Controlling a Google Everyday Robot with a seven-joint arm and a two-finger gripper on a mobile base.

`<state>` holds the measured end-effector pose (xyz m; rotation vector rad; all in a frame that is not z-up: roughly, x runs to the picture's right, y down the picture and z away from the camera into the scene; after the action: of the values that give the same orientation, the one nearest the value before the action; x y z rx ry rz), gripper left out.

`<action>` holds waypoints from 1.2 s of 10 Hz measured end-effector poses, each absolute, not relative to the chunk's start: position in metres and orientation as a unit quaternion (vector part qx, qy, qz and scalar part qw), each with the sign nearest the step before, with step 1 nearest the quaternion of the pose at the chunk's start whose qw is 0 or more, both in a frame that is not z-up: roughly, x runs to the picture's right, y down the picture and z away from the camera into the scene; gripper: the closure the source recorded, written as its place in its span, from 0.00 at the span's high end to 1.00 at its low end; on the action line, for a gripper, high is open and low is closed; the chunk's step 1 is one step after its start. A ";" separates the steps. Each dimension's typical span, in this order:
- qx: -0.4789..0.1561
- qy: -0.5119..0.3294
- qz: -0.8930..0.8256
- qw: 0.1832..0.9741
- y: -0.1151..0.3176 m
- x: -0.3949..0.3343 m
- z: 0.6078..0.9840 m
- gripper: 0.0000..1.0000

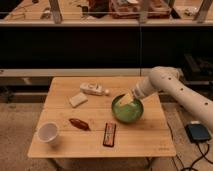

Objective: Push the eraser across the table

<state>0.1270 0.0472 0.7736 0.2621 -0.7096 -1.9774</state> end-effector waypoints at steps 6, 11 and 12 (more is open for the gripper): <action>0.108 -0.292 -0.814 0.490 0.047 0.127 0.774 0.80; 0.106 -0.300 -0.812 0.489 0.057 0.126 0.771 0.80; 0.101 -0.313 -0.808 0.490 0.075 0.126 0.769 0.80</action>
<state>0.1258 0.0747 0.7687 0.2455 -0.7593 -1.9620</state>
